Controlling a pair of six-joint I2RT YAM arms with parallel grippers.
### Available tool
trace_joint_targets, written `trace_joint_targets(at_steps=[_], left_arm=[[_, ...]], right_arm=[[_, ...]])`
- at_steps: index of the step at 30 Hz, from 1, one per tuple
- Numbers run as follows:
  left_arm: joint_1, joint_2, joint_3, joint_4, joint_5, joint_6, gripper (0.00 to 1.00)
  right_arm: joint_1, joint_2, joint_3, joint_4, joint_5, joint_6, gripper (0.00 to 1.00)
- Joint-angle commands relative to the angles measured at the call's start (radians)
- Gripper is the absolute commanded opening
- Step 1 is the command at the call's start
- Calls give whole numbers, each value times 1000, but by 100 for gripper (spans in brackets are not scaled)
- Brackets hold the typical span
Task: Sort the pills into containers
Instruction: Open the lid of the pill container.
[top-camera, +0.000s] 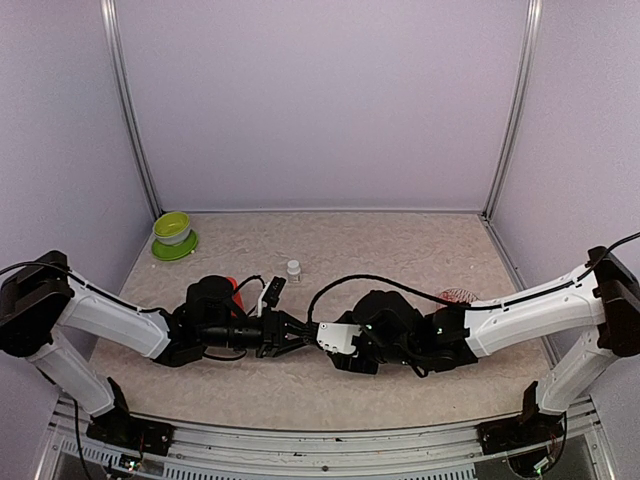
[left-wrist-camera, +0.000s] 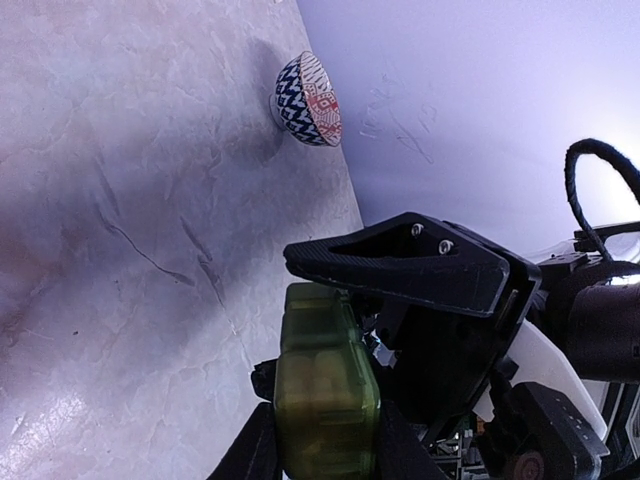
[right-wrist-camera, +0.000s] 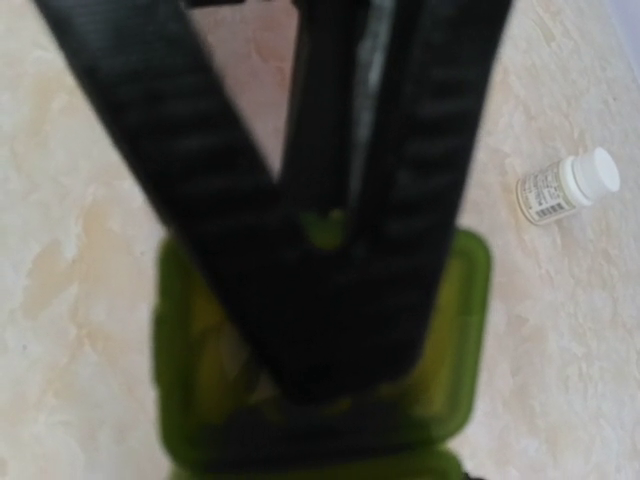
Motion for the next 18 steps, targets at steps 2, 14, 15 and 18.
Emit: trace_joint_targets(at_steps=[2,14,15,18], left_arm=[[-5,8,1,10,-1,11,30],[-5,29,-1,35,5,-1,30],[-5,30,-3,37,5,-1,30],[-5,34,-4,41,5,-3,31]], right_arm=[[17,-25,32,-17,9,4,59],[35,6,37,23,55,-7,58],[36,7,36,26,61,-9,57],[41,17,31,38,83,-10,54]])
